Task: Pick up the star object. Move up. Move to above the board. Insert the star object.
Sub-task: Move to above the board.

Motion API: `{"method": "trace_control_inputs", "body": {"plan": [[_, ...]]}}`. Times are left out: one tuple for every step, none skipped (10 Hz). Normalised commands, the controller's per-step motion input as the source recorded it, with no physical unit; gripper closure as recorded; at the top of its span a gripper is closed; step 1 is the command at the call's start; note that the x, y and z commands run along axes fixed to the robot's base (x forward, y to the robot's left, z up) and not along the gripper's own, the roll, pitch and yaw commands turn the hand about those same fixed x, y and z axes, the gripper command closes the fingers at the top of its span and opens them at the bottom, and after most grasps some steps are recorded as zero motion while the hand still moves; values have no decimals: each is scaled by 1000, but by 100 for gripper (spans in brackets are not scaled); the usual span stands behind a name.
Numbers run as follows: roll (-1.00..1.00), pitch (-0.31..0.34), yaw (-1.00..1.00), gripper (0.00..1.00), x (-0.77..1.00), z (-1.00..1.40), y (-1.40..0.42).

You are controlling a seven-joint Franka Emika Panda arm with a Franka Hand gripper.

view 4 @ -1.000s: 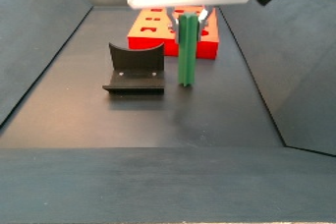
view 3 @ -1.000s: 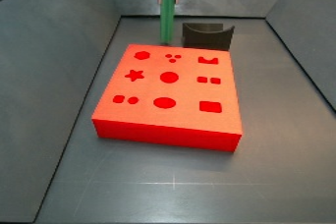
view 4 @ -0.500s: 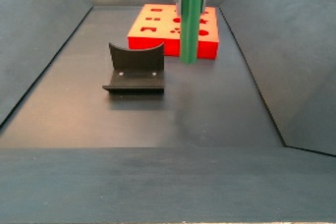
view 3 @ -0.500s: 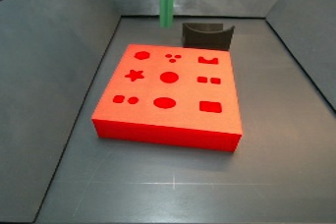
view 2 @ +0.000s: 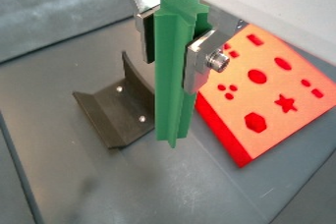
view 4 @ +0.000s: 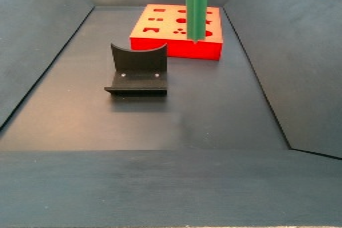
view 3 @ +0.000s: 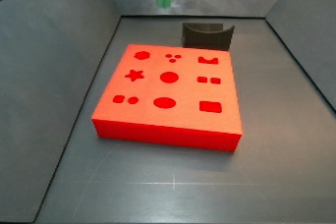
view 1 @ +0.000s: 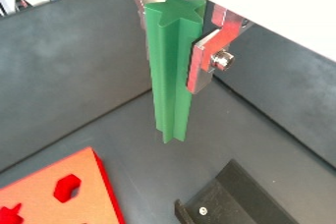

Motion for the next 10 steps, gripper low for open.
{"method": "trace_control_inputs", "body": {"plan": [[104,98,25,100,18,1000,-38],[107,97,26,100,20,1000,-37],[115,99,25,100,20,774,-25],[116,99,24,100,17,668,-20],[113,99,24,100,14,452,-15],[109,96,26,100,13,289,-13],[187,8,-754,100,6,130,-1000],[182,-5,-684,100,7,119,-1000],[133,-12,-470,100,1,126,-1000],[33,-3,-236,100,-2,128,-1000]]}}
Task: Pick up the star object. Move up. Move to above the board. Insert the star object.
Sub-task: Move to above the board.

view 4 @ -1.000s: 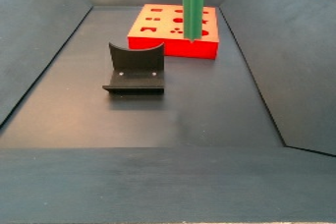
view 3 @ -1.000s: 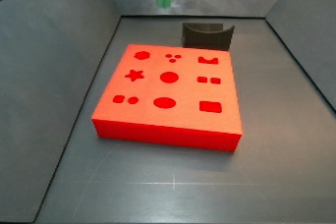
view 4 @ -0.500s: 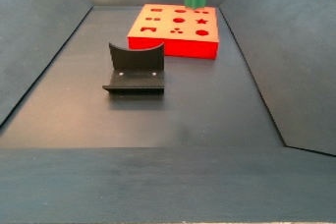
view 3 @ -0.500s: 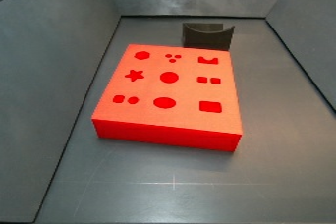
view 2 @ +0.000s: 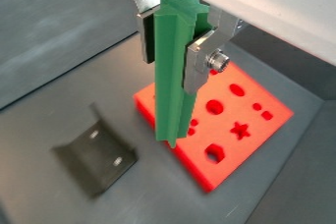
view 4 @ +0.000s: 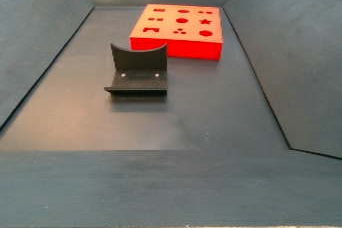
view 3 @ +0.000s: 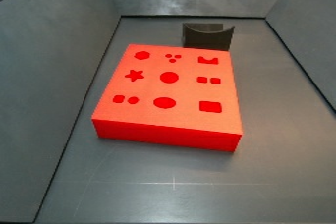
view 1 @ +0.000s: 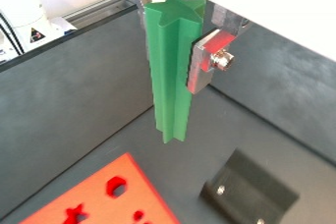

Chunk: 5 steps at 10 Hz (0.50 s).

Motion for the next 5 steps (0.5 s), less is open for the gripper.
{"method": "trace_control_inputs", "body": {"plan": [[18,12,-115,100,0,128,-1000],[1,22,-58,100,5,133,-1000],[-14,39,-33,100,8,140,-1000],[-3,62,-10,100,15,145,-1000],[-2,81,-5,100,26,148,-1000]]}}
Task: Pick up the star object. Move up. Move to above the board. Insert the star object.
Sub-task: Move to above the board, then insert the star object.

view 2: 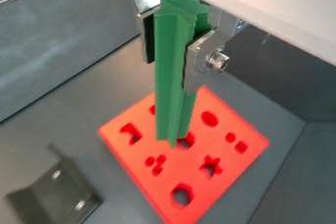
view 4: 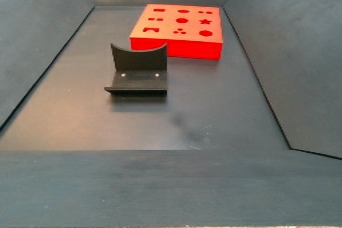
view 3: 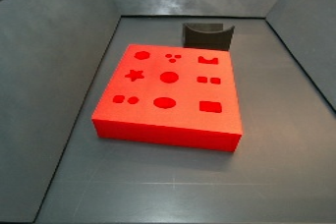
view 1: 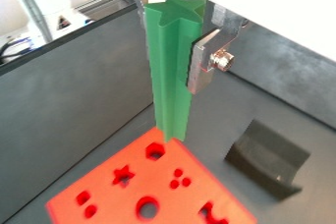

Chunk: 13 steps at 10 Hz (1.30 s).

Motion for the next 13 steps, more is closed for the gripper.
{"method": "trace_control_inputs", "body": {"plan": [[-3,96,-2,100,39,150,-1000],[1,130,2,100,82,156,-1000],[5,136,7,100,90,148,-922],[18,144,7,100,89,98,-530],[19,121,5,100,80,52,-262],[22,108,10,100,65,44,-197],[0,0,0,100,0,0,-43],[0,0,0,100,0,0,-49],[0,0,0,100,0,0,-29],[0,-34,0,100,0,-11,0],[0,-50,0,100,0,-57,0],[-9,-46,0,100,0,-34,0],[-17,-60,0,100,0,-163,0]]}}
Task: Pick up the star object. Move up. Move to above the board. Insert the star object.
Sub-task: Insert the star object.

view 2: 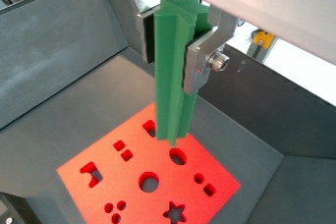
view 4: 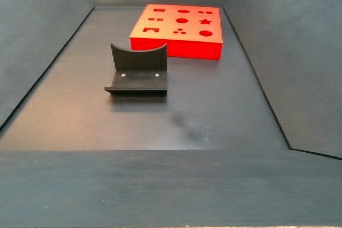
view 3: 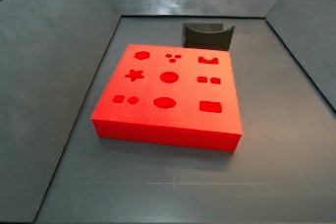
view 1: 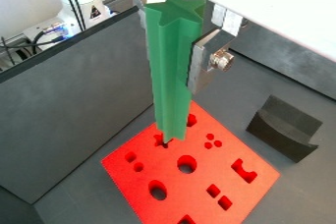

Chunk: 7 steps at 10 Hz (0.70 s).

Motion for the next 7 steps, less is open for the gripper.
{"method": "trace_control_inputs", "body": {"plan": [[-11,-53,46,100,0,-169,0],[0,-71,0,100,0,-314,186],[0,-21,54,100,3,-409,217],[0,0,77,100,0,-406,229],[0,0,160,100,0,-411,180],[0,0,180,100,-14,-374,157],[0,3,309,100,-91,-57,69]]}}
